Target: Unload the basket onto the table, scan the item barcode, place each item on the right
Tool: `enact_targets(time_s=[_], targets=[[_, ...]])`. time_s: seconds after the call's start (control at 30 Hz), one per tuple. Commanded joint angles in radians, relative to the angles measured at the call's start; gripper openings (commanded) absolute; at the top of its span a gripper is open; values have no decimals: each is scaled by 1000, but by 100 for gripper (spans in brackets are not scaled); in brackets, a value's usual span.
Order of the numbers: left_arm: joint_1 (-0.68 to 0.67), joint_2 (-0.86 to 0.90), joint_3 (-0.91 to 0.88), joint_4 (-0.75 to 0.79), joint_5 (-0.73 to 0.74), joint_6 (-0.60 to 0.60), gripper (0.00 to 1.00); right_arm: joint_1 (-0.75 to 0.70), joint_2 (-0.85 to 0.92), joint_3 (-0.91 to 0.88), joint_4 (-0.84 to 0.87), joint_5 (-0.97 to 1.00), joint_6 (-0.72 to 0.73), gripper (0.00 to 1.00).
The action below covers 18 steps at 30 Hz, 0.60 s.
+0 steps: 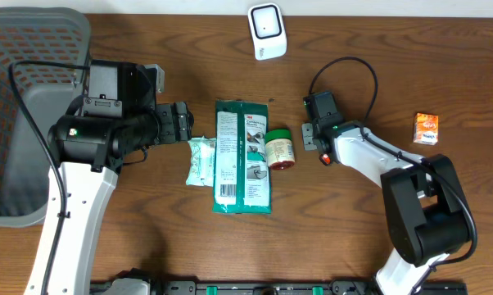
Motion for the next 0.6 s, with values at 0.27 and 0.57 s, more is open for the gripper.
enact_targets(time_s=[0.27, 0.57], targets=[[2, -1, 13, -1, -10, -2, 84, -16, 21, -7, -25, -76, 77, 1], [2, -1, 13, -1, -10, -2, 85, -150, -198, -7, -81, -446, 77, 1]])
